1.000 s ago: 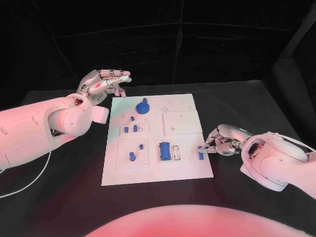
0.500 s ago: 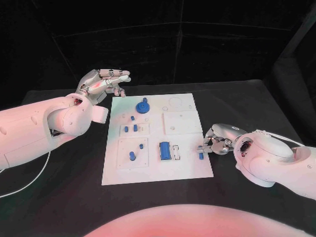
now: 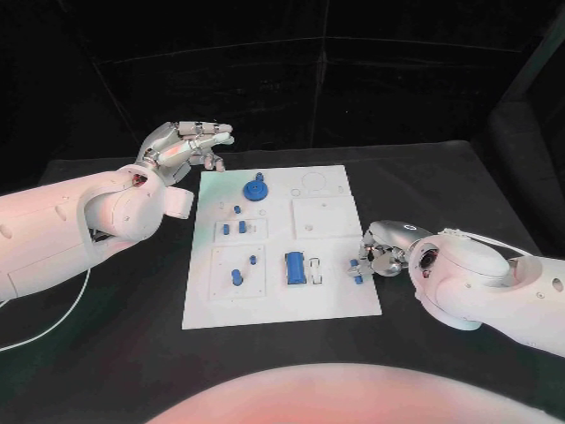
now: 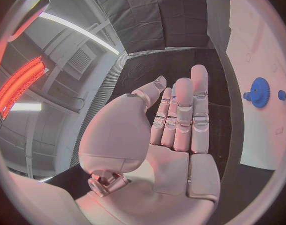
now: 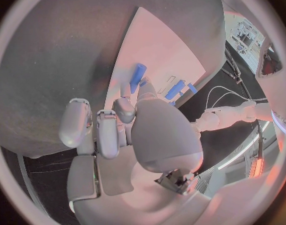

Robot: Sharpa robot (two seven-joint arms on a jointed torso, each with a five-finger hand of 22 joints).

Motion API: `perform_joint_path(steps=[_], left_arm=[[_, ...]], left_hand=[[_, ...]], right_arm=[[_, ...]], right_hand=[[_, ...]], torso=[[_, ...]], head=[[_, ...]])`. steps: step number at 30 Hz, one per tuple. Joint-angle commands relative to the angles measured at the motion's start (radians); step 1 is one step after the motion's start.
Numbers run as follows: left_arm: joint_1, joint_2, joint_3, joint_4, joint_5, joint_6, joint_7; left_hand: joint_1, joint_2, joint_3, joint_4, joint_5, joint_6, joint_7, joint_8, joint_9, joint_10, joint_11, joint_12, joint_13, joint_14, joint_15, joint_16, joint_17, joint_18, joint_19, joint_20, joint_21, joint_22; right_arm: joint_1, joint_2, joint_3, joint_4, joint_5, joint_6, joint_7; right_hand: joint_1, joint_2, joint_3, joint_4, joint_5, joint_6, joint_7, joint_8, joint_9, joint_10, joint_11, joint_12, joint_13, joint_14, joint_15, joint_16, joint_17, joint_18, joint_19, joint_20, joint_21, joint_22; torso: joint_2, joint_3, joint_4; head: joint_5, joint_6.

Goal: Assemble the parts on the task board

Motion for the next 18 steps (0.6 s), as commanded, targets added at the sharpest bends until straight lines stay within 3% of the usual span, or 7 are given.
perform_joint_path(steps=[1, 8, 14, 16, 18], left_arm=[[0.001, 0.000, 0.001, 0.001, 0.002, 0.016, 0.003], [0.001, 0.001, 0.001, 0.002, 0.002, 0.018, 0.005], [0.001, -0.001, 0.001, 0.004, 0.002, 0.017, 0.007], [0.001, -0.002, 0.001, 0.004, 0.002, 0.018, 0.007], [0.001, -0.002, 0.001, 0.005, 0.002, 0.018, 0.007]], left_hand=[[-0.004, 0.009, -0.006, 0.000, 0.003, -0.006, 0.001, 0.002, 0.000, -0.008, 0.001, 0.006, -0.001, -0.007, -0.003, -0.001, -0.001, 0.014, -0.003, 0.003, -0.004, -0.002], [-0.004, 0.008, -0.007, 0.000, 0.003, -0.007, 0.001, 0.002, 0.000, -0.009, 0.001, 0.006, -0.001, -0.007, -0.003, -0.001, -0.002, 0.014, -0.003, 0.003, -0.004, -0.002], [-0.003, 0.008, -0.007, 0.000, 0.003, -0.008, 0.001, 0.002, -0.001, -0.009, 0.001, 0.006, -0.001, -0.007, -0.003, -0.001, -0.002, 0.014, -0.003, 0.003, -0.004, -0.002], [-0.003, 0.008, -0.007, 0.000, 0.003, -0.008, 0.001, 0.002, -0.001, -0.009, 0.001, 0.006, -0.001, -0.007, -0.003, -0.001, -0.002, 0.014, -0.003, 0.003, -0.004, -0.002], [-0.003, 0.008, -0.007, 0.000, 0.003, -0.008, 0.001, 0.002, -0.001, -0.009, 0.001, 0.006, -0.001, -0.007, -0.003, -0.001, -0.002, 0.014, -0.003, 0.003, -0.004, -0.002]], right_arm=[[-0.004, 0.013, -0.005, -0.007, -0.043, 0.055, -0.023], [-0.005, 0.043, -0.005, -0.015, -0.101, 0.074, -0.036], [-0.006, 0.051, -0.005, -0.014, -0.118, 0.068, -0.047], [-0.006, 0.051, -0.005, -0.013, -0.120, 0.053, -0.047], [-0.007, 0.050, -0.005, -0.011, -0.106, 0.017, -0.041]], right_hand=[[0.032, 0.006, 0.008, -0.020, 0.020, -0.003, 0.003, -0.012, -0.003, -0.007, -0.005, -0.009, -0.005, 0.063, -0.002, -0.007, 0.045, -0.007, -0.004, -0.002, -0.005, -0.004], [0.136, 0.037, 0.059, -0.084, -0.011, -0.002, 0.001, -0.020, -0.001, -0.014, -0.008, -0.021, -0.010, 0.063, -0.005, -0.008, 0.045, -0.007, -0.004, -0.006, -0.007, -0.005], [0.171, 0.053, 0.100, -0.106, -0.020, 0.001, 0.001, -0.028, -0.003, -0.018, -0.010, -0.030, -0.013, 0.063, -0.006, -0.010, 0.043, -0.007, -0.004, -0.007, -0.007, -0.004], [0.165, 0.054, 0.110, -0.102, -0.001, 0.002, 0.001, -0.032, -0.005, -0.018, -0.010, -0.031, -0.013, 0.063, -0.005, -0.010, 0.044, -0.007, -0.003, -0.007, -0.007, -0.003], [0.162, 0.052, 0.131, -0.098, 0.063, 0.009, -0.001, -0.034, -0.005, -0.015, -0.013, -0.028, -0.008, 0.064, -0.007, -0.008, 0.048, -0.008, 0.001, -0.009, -0.003, 0.004]], torso=[[-0.001, -0.0007, -0.0005], [-0.001, -0.0002, 0.0016], [-0.001, -0.0007, -0.0005], [-0.001, -0.0005, -0.0014], [-0.001, 0.0001, -0.0021]], head=[[-0.002, 0.001], [-0.003, 0.001], [0.001, 0.001], [0.001, 0.001], [0.002, 0.002]])
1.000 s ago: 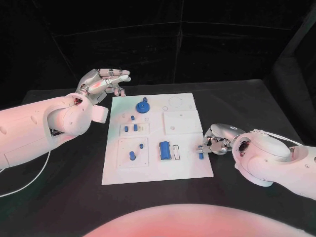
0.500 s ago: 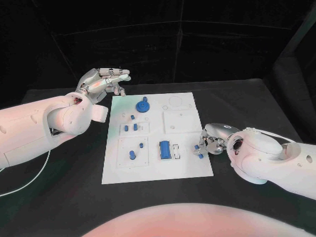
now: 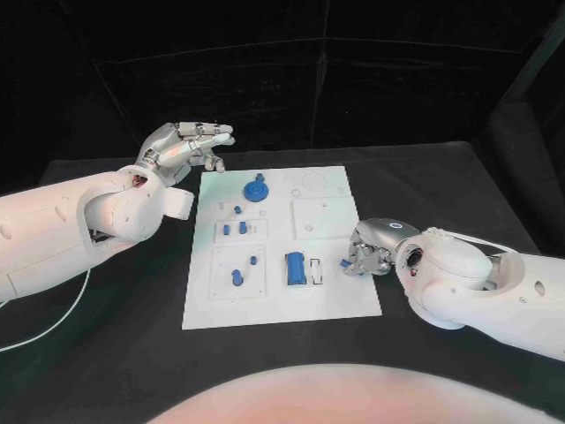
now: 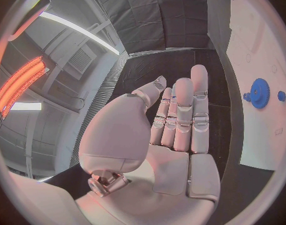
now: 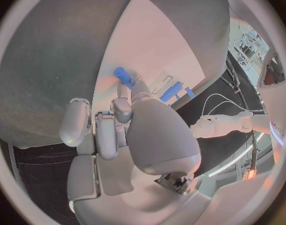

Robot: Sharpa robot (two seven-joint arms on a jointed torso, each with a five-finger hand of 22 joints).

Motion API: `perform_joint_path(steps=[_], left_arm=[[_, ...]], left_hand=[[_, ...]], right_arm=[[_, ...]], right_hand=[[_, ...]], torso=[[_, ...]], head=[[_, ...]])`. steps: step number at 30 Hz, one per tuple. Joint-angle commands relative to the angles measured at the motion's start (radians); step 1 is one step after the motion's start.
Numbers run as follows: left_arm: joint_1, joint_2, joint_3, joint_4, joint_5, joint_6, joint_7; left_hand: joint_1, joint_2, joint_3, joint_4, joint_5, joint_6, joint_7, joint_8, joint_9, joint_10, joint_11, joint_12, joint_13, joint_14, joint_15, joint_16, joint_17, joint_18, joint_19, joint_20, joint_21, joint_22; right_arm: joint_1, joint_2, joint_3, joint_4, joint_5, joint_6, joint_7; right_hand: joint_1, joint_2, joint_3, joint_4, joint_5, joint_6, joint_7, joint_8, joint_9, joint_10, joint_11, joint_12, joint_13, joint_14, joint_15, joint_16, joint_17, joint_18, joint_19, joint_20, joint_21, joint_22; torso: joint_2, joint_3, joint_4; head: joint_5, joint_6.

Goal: Assemble the parts on the task board

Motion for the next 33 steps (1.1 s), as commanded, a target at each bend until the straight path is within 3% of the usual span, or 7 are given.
perform_joint_path(steps=[1, 3, 4, 15, 25, 30, 33], left_arm=[[0.001, -0.001, 0.001, 0.003, 0.002, 0.012, 0.008], [0.001, -0.001, 0.001, 0.003, 0.002, 0.011, 0.011], [0.001, -0.001, 0.001, 0.003, 0.002, 0.011, 0.013], [0.001, -0.001, 0.001, 0.004, 0.002, 0.009, 0.018], [0.001, -0.001, 0.001, 0.004, 0.002, 0.004, 0.026], [0.001, 0.000, 0.001, 0.003, 0.002, 0.000, 0.031], [0.001, 0.001, 0.001, 0.003, 0.002, -0.001, 0.033]], left_hand=[[-0.003, 0.008, -0.006, 0.001, 0.003, -0.008, 0.001, 0.002, -0.001, -0.010, 0.001, 0.006, -0.002, -0.007, -0.003, -0.001, -0.001, 0.014, -0.003, 0.003, -0.004, -0.001], [-0.003, 0.008, -0.006, 0.001, 0.003, -0.008, 0.001, 0.002, -0.001, -0.010, 0.001, 0.006, -0.002, -0.007, -0.003, -0.001, -0.001, 0.014, -0.003, 0.003, -0.004, -0.001], [-0.001, 0.009, -0.005, 0.000, 0.003, -0.008, 0.001, 0.002, -0.001, -0.010, 0.001, 0.007, -0.002, -0.007, -0.003, 0.000, -0.001, 0.014, -0.002, 0.003, -0.004, -0.002], [0.000, 0.010, -0.004, -0.001, 0.003, -0.009, 0.001, 0.002, -0.001, -0.011, 0.001, 0.007, -0.002, -0.007, -0.003, 0.000, -0.002, 0.014, -0.002, 0.003, -0.005, -0.002], [0.001, 0.011, -0.004, -0.001, 0.003, -0.009, 0.002, 0.002, -0.001, -0.011, 0.001, 0.008, -0.002, -0.007, -0.003, 0.000, -0.002, 0.014, -0.002, 0.003, -0.005, -0.002], [0.001, 0.011, -0.004, -0.001, 0.003, -0.009, 0.002, 0.002, -0.001, -0.011, 0.001, 0.008, -0.002, -0.007, -0.003, 0.000, -0.002, 0.014, -0.002, 0.003, -0.005, -0.002], [0.001, 0.011, -0.004, -0.001, 0.003, -0.009, 0.002, 0.002, -0.001, -0.011, 0.001, 0.008, -0.002, -0.007, -0.003, 0.000, -0.002, 0.014, -0.002, 0.003, -0.005, -0.002]], right_arm=[[-0.007, -0.003, -0.007, -0.003, 0.013, -0.033, -0.015], [-0.007, -0.006, -0.007, 0.001, 0.047, -0.080, -0.004], [-0.007, -0.008, -0.007, 0.004, 0.064, -0.107, 0.003], [-0.007, -0.015, -0.007, 0.032, 0.160, -0.288, 0.083], [-0.007, 0.008, -0.006, 0.028, 0.311, -0.252, 0.125], [-0.007, 0.028, -0.006, 0.017, 0.362, -0.221, 0.120], [-0.007, 0.039, -0.006, 0.010, 0.372, -0.194, 0.108]], right_hand=[[0.026, 0.017, 0.035, 0.003, 0.090, 0.014, -0.007, 0.001, 0.004, 0.001, -0.006, 0.005, 0.010, 0.066, -0.011, -0.001, 0.054, -0.009, 0.008, -0.007, 0.004, 0.013], [0.024, 0.006, 0.067, 0.008, 0.135, 0.017, -0.009, 0.000, 0.006, 0.003, -0.008, 0.008, 0.015, 0.068, -0.014, 0.001, 0.059, -0.010, 0.011, -0.010, 0.006, 0.017], [0.013, -0.013, 0.109, 0.018, 0.156, 0.020, -0.009, -0.002, 0.009, 0.005, -0.010, 0.007, 0.016, 0.068, -0.014, 0.002, 0.061, -0.010, 0.012, -0.011, 0.007, 0.019], [-0.064, -0.126, 0.337, 0.064, 0.180, 0.024, -0.012, 0.001, 0.031, 0.016, -0.011, 0.003, 0.019, 0.068, -0.016, 0.000, 0.060, -0.010, 0.011, -0.012, 0.005, 0.018], [-0.120, -0.170, 0.405, 0.084, 0.177, 0.027, -0.015, 0.008, 0.045, 0.025, -0.011, 0.010, 0.027, 0.069, -0.017, 0.002, 0.065, -0.010, 0.012, -0.012, 0.004, 0.019], [-0.155, -0.184, 0.409, 0.091, 0.246, 0.031, -0.017, 0.015, 0.056, 0.033, -0.012, 0.022, 0.038, 0.070, -0.018, 0.004, 0.069, -0.010, 0.013, -0.013, 0.004, 0.020], [-0.167, -0.186, 0.404, 0.094, 0.254, 0.032, -0.018, 0.018, 0.060, 0.039, -0.013, 0.033, 0.048, 0.070, -0.018, 0.006, 0.072, -0.011, 0.014, -0.014, 0.005, 0.022]], torso=[[0.000, 0.0007, -0.0028], [0.000, 0.0007, -0.0020], [-0.001, 0.0005, -0.0011], [0.001, 0.0007, -0.0004], [0.000, 0.0001, 0.0001], [0.001, 0.0002, 0.0004], [0.001, 0.0002, 0.0012]], head=[[0.000, 0.001], [0.000, 0.001], [0.000, 0.002], [0.002, 0.000], [0.002, -0.002], [0.002, -0.002], [0.004, -0.002]])
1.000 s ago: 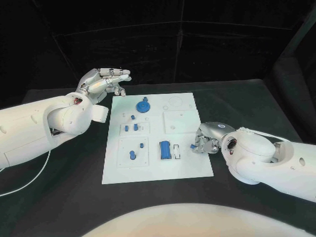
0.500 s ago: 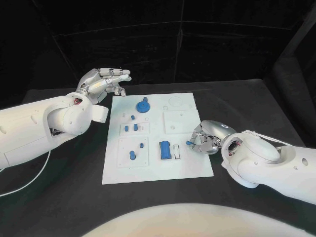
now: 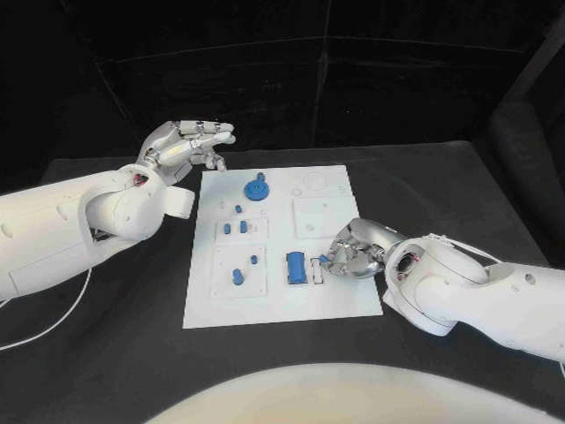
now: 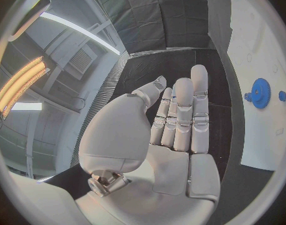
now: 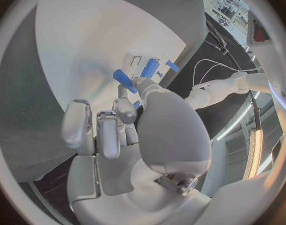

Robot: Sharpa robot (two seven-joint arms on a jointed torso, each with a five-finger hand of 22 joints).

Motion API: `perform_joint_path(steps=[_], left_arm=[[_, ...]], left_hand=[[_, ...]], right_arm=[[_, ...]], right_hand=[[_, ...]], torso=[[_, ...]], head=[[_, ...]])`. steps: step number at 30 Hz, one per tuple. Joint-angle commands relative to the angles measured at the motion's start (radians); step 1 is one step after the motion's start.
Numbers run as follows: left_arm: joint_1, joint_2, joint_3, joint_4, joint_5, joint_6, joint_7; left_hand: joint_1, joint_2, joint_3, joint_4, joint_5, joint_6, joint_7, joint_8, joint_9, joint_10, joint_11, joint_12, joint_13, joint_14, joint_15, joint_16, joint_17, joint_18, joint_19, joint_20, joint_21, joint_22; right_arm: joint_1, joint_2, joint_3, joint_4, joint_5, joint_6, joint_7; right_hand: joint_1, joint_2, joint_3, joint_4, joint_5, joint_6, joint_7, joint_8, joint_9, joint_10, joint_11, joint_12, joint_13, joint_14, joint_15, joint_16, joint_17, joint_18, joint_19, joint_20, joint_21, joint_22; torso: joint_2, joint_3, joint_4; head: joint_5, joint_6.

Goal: Assemble the parts on the task board

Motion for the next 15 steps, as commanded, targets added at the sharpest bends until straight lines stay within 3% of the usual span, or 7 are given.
perform_joint_path(steps=[1, 7, 15], left_arm=[[0.001, 0.001, 0.001, 0.001, 0.002, 0.001, 0.022], [0.001, 0.000, 0.001, 0.001, 0.002, 0.000, 0.023], [0.001, 0.001, 0.001, 0.001, 0.002, 0.004, 0.021]], left_hand=[[0.001, 0.011, -0.004, -0.001, 0.003, -0.006, -0.002, 0.002, -0.001, -0.008, -0.003, 0.004, -0.001, -0.004, 0.001, 0.000, -0.001, 0.014, -0.002, 0.003, -0.005, -0.001], [0.000, 0.010, -0.005, -0.001, 0.003, -0.006, -0.001, 0.002, -0.001, -0.008, -0.002, 0.004, -0.001, -0.004, 0.001, 0.001, -0.002, 0.014, -0.002, 0.003, -0.005, -0.002], [0.001, 0.010, -0.006, -0.001, 0.003, -0.006, -0.001, 0.002, -0.001, -0.008, -0.002, 0.005, -0.001, -0.004, 0.001, 0.001, -0.002, 0.014, -0.001, 0.003, -0.005, -0.002]], right_arm=[[0.001, 0.010, 0.000, -0.006, 0.065, 0.052, 0.002], [0.001, 0.023, 0.000, -0.018, 0.063, 0.085, -0.019], [0.001, 0.037, 0.000, -0.031, 0.038, 0.060, -0.037]], right_hand=[[-0.017, 0.000, -0.007, 0.005, 0.006, 0.011, -0.003, 0.009, 0.052, 0.017, -0.001, 0.023, 0.017, 0.071, 0.000, 0.006, 0.073, -0.011, 0.005, -0.003, 0.003, 0.006], [-0.065, 0.006, -0.036, 0.024, 0.031, 0.019, -0.007, 0.018, 0.064, 0.028, -0.005, 0.034, 0.025, 0.071, -0.002, 0.006, 0.073, -0.012, 0.008, -0.005, 0.005, 0.010], [-0.104, 0.006, -0.083, 0.040, 0.043, 0.020, -0.008, 0.021, 0.073, 0.022, -0.006, 0.012, 0.005, 0.070, -0.004, 0.003, 0.068, -0.011, 0.007, -0.006, 0.004, 0.009]], torso=[[0.000, -0.0002, 0.0006], [-0.001, -0.0011, -0.0005], [0.000, -0.0001, -0.0001]], head=[[0.002, -0.001], [0.004, 0.000], [0.008, 0.001]])
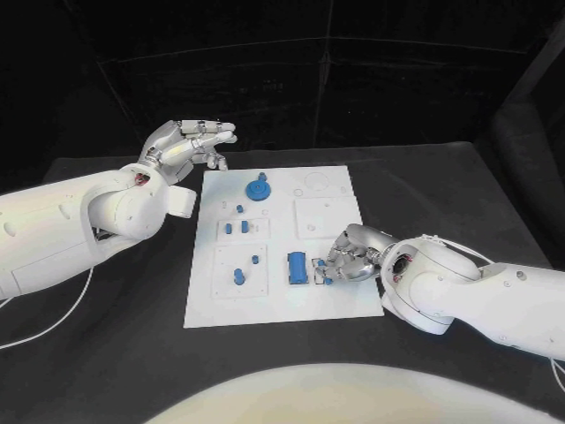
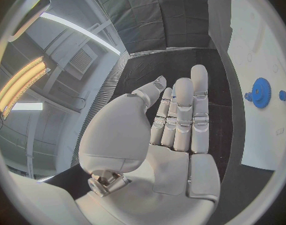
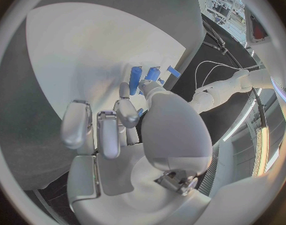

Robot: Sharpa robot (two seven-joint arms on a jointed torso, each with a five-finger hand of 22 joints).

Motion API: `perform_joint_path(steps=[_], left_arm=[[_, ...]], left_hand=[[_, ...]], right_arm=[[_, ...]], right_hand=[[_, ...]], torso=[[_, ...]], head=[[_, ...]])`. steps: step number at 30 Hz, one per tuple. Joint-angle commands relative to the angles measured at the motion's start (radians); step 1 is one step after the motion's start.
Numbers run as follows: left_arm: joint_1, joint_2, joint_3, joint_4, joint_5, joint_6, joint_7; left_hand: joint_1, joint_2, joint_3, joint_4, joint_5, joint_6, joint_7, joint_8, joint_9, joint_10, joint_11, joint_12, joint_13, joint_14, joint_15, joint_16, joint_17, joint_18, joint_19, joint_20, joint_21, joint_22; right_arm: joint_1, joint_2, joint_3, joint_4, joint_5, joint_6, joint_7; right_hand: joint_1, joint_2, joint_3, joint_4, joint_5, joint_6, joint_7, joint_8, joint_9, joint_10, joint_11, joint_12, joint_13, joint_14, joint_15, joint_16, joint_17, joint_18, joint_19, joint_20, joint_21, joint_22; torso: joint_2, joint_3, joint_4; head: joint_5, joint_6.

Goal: Assemble the parts on the task board

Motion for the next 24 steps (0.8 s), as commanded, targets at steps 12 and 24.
perform_joint_path(steps=[12, 24], left_arm=[[0.001, 0.002, 0.001, 0.000, 0.002, 0.013, 0.017], [0.001, 0.002, 0.001, 0.001, 0.002, 0.017, 0.014]], left_hand=[[0.004, 0.006, -0.007, -0.005, 0.003, -0.008, -0.001, 0.002, -0.001, -0.009, -0.002, 0.006, -0.001, -0.004, 0.001, 0.002, -0.002, 0.014, -0.001, 0.003, -0.006, -0.002], [0.004, 0.005, -0.007, -0.005, 0.003, -0.008, -0.001, 0.002, -0.001, -0.010, -0.002, 0.006, -0.001, -0.004, 0.001, 0.002, -0.002, 0.014, -0.001, 0.003, -0.006, -0.002]], right_arm=[[0.001, 0.022, 0.000, -0.014, -0.060, -0.013, -0.019], [0.001, 0.036, 0.000, -0.020, -0.065, -0.012, -0.022]], right_hand=[[-0.012, 0.001, -0.014, 0.002, 0.003, 0.001, 0.005, 0.001, 0.001, -0.006, 0.003, -0.009, -0.006, 0.070, -0.004, 0.002, 0.066, -0.011, 0.003, -0.003, 0.003, -0.001], [-0.056, 0.008, -0.080, 0.029, -0.098, 0.004, 0.005, 0.004, 0.011, -0.003, 0.004, -0.001, 0.002, 0.069, -0.002, 0.000, 0.063, -0.011, 0.003, -0.002, 0.001, -0.003]], torso=[[0.001, 0.0007, -0.0020], [0.000, 0.0002, -0.0009]], head=[[0.006, -0.001], [0.006, -0.003]])
